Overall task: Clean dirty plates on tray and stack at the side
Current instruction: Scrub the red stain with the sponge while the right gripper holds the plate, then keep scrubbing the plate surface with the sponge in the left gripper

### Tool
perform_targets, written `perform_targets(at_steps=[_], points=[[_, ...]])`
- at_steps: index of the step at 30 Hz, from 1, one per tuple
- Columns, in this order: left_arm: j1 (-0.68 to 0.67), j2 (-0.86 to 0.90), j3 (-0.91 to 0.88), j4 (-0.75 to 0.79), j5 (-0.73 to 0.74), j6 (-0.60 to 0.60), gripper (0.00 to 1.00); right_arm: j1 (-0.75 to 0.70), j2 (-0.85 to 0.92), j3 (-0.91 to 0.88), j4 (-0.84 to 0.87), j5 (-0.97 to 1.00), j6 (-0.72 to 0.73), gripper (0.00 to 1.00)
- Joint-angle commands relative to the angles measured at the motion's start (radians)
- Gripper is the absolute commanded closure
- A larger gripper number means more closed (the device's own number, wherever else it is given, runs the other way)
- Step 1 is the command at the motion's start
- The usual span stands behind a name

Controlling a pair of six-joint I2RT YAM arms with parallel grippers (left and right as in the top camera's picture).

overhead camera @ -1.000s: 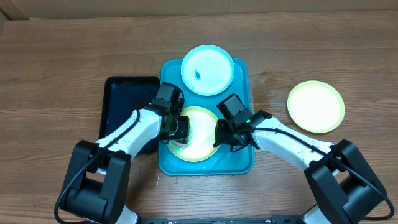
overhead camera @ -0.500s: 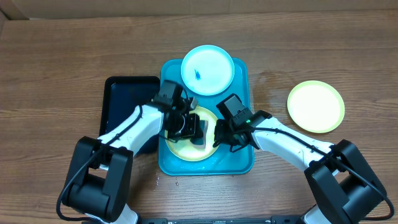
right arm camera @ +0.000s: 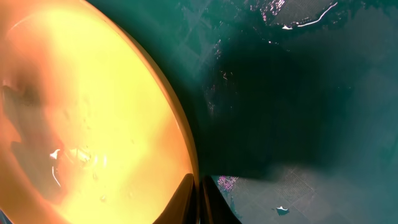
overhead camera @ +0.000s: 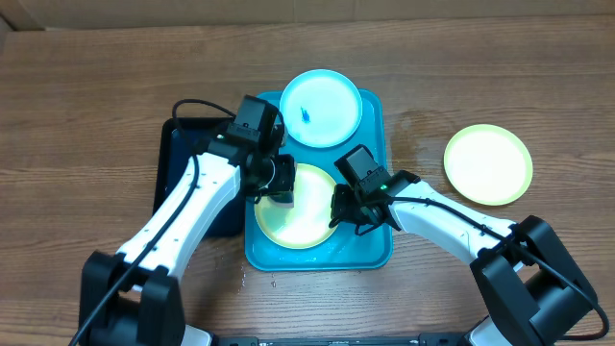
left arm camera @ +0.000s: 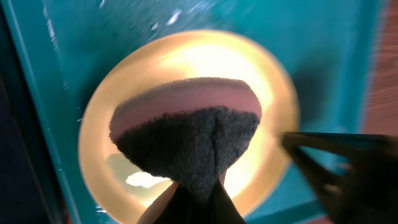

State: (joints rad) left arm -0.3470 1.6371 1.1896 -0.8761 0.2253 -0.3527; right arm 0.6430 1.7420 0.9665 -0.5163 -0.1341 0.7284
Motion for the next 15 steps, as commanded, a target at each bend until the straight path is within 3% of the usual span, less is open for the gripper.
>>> perform_targets(at_steps=[1, 9, 15], points=[[-0.001, 0.071, -0.046, 0.008, -0.079, 0.039, 0.96, 0.004, 0.007, 0.001, 0.006, -0.005, -0.003, 0.96], [-0.001, 0.244, -0.069, 0.044, -0.103, 0.031, 0.96, 0.004, 0.007, 0.001, 0.005, -0.005, -0.003, 0.96], [-0.002, 0.351, -0.069, 0.082, 0.182, 0.068, 0.96, 0.004, 0.007, 0.001, 0.006, -0.005, -0.003, 0.96]])
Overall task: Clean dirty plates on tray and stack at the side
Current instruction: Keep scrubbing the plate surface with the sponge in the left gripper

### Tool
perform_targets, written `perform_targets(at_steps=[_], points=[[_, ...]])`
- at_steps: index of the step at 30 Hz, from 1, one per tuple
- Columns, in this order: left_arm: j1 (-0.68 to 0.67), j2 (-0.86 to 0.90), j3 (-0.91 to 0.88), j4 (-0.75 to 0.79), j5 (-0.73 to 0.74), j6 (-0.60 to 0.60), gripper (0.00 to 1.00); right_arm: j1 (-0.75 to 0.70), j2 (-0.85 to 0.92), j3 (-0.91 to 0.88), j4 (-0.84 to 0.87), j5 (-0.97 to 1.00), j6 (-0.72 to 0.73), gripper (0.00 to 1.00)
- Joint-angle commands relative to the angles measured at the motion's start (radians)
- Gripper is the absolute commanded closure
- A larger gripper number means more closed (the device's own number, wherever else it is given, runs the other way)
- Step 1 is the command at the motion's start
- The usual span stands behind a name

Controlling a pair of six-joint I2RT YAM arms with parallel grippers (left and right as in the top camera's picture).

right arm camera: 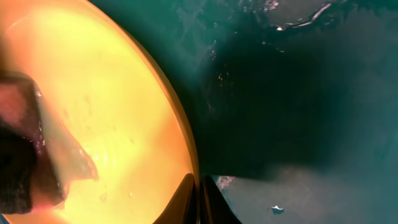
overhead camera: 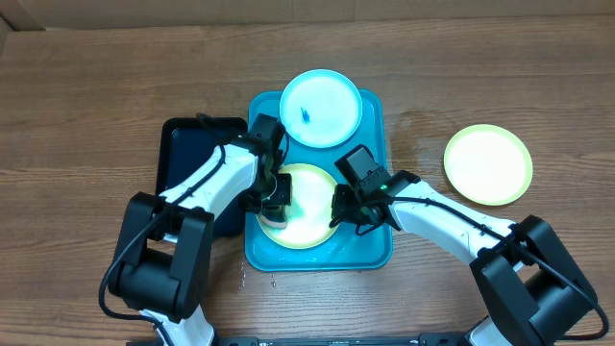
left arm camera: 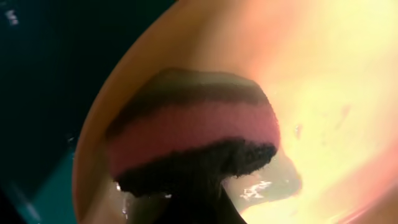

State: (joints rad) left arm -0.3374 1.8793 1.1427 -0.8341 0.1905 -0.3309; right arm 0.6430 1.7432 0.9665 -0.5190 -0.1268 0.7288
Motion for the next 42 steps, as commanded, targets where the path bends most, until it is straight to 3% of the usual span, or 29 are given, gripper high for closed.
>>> perform_targets(at_steps=[1, 6, 11, 15, 20, 25, 39, 42], points=[[-0.012, 0.122, -0.022, 0.054, 0.301, 0.068, 0.96, 0.004, 0.006, 0.001, 0.009, -0.013, -0.003, 0.96], [-0.018, 0.135, -0.021, 0.117, 0.525, 0.100, 0.96, 0.004, 0.006, 0.001, 0.008, -0.013, -0.003, 0.96], [-0.002, 0.094, 0.026, 0.100, 0.564, 0.099, 0.96, 0.004, 0.006, 0.001, 0.006, -0.013, -0.003, 0.96], [0.002, -0.046, 0.085, 0.052, 0.459, 0.087, 0.96, 0.004, 0.006, 0.001, 0.005, -0.012, -0.003, 0.96], [-0.020, -0.245, 0.098, -0.008, 0.160, 0.079, 0.96, 0.004, 0.006, 0.001, 0.009, -0.013, -0.003, 0.96], [-0.045, -0.264, 0.090, -0.076, -0.020, 0.076, 0.96, 0.004, 0.006, 0.001, 0.009, -0.013, -0.003, 0.96], [-0.052, -0.095, 0.048, -0.040, -0.009, 0.085, 0.96, 0.004, 0.006, 0.001, 0.009, -0.013, -0.003, 0.96], [-0.050, -0.090, 0.053, -0.048, -0.006, 0.085, 0.67, 0.004, 0.006, 0.001, 0.009, -0.013, -0.003, 0.96]])
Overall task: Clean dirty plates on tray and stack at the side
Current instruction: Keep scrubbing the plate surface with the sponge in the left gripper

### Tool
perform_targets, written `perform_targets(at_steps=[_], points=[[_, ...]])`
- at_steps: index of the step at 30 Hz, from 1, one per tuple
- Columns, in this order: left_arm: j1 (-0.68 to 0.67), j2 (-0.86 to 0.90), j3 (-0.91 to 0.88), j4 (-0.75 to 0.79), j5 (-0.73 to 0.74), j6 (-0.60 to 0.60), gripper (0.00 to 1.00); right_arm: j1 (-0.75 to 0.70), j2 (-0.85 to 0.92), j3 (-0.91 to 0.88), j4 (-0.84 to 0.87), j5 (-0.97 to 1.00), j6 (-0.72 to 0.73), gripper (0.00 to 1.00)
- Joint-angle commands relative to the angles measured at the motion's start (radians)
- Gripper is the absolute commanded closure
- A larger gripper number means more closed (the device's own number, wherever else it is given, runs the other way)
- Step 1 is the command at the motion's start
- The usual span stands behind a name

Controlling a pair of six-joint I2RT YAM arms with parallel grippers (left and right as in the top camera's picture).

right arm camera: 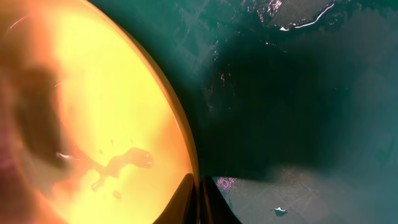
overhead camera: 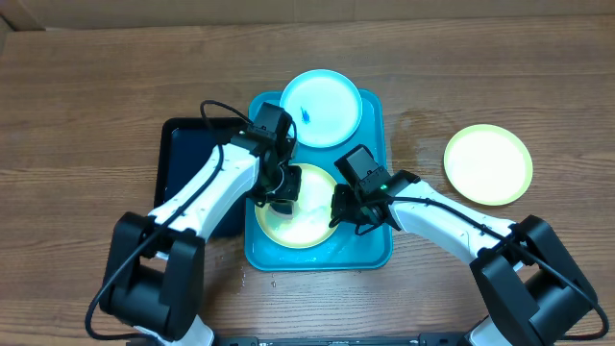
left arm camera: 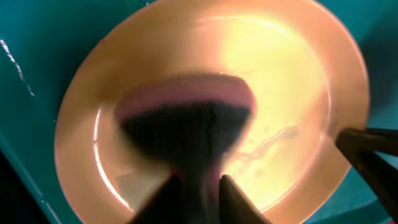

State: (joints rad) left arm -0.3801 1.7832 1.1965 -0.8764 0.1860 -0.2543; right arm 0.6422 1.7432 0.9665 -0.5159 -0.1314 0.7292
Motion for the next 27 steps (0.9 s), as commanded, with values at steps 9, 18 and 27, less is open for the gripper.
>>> perform_targets(at_steps=[9, 18, 27], points=[[-0.008, 0.003, 0.023, -0.064, -0.006, 0.016, 0.62, 0.005, 0.006, 0.001, 0.005, -0.008, -0.003, 0.96], [-0.064, 0.050, 0.015, -0.068, -0.077, 0.023, 0.66, 0.005, 0.006, 0.001, 0.006, -0.008, -0.003, 0.96], [-0.078, 0.105, 0.018, -0.062, -0.198, 0.012, 0.88, 0.005, 0.006, 0.001, 0.005, -0.008, -0.003, 0.96]])
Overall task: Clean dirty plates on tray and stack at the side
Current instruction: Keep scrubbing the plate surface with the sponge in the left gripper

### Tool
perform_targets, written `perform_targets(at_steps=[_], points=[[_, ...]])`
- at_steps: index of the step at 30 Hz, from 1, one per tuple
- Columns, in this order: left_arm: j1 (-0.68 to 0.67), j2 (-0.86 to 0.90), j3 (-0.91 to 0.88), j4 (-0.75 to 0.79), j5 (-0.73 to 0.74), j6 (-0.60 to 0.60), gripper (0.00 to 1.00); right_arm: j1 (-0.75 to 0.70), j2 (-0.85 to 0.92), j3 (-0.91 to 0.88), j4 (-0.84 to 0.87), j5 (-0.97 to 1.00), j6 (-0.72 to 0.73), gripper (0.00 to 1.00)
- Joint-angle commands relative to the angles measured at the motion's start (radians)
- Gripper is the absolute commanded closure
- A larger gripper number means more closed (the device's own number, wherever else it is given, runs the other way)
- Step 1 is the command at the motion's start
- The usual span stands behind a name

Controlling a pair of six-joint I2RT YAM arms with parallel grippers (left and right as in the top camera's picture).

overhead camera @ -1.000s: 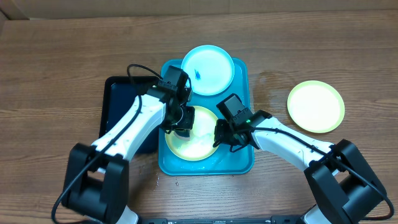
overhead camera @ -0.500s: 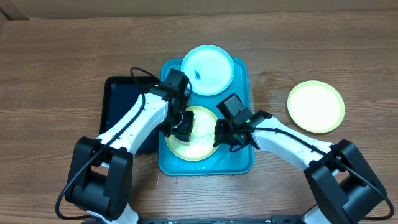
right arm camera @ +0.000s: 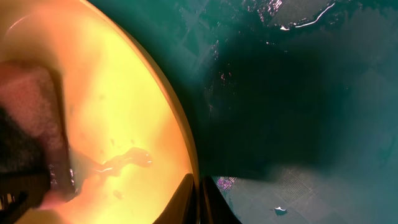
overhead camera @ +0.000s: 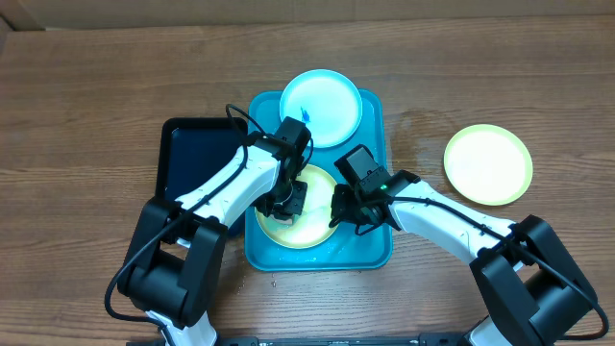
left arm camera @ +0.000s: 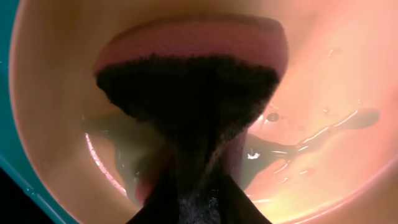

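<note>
A wet yellow plate [overhead camera: 309, 216] lies in the near half of the teal tray [overhead camera: 375, 252]. My left gripper [overhead camera: 288, 199] is shut on a pink and black sponge [left arm camera: 189, 81] that presses on the plate's left part [left arm camera: 56, 118]. At the plate's right rim [right arm camera: 180, 124], my right gripper [right arm camera: 199, 186] is shut on the edge. A light blue plate [overhead camera: 321, 108] with a dark smear sits at the tray's far end. A clean green plate [overhead camera: 487, 163] rests on the table to the right.
A dark blue tray [overhead camera: 192, 163] lies left of the teal one, under my left arm. Water drops and a small puddle [right arm camera: 124, 160] sit on the yellow plate, and the teal tray floor [right arm camera: 298, 93] is wet.
My left gripper with the sponge has moved a little right and nearer on the yellow plate, closer to my right gripper. The right gripper still grips the rim in the same place.
Throughout, my right gripper stayed shut on the yellow plate's right rim. My left gripper held the sponge over the plate's left side, then pressed at its near left, then sat further up, and now rests nearer the middle. Water streaks on the plate shifted.
</note>
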State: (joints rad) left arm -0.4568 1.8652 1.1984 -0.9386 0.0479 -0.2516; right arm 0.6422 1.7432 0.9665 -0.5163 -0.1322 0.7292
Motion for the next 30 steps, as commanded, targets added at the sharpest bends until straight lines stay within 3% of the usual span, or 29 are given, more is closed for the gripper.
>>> perform_targets(at_steps=[1, 7, 12, 20, 30], points=[[-0.001, 0.023, 0.016, 0.000, -0.057, 0.009, 0.92, 0.005, 0.006, 0.001, 0.006, -0.007, -0.003, 0.96], [-0.001, 0.023, 0.023, -0.016, -0.055, 0.009, 0.95, 0.005, 0.006, 0.001, 0.005, -0.007, -0.003, 0.96], [-0.001, 0.021, 0.103, -0.083, -0.051, 0.009, 0.89, 0.005, 0.006, 0.001, 0.006, -0.007, -0.003, 0.96], [-0.001, 0.023, 0.172, -0.118, -0.057, 0.013, 0.71, 0.005, 0.006, 0.001, 0.002, -0.007, -0.003, 0.96], [-0.002, 0.024, 0.094, -0.105, -0.059, 0.013, 0.72, 0.005, 0.006, 0.001, 0.003, -0.007, -0.003, 0.96]])
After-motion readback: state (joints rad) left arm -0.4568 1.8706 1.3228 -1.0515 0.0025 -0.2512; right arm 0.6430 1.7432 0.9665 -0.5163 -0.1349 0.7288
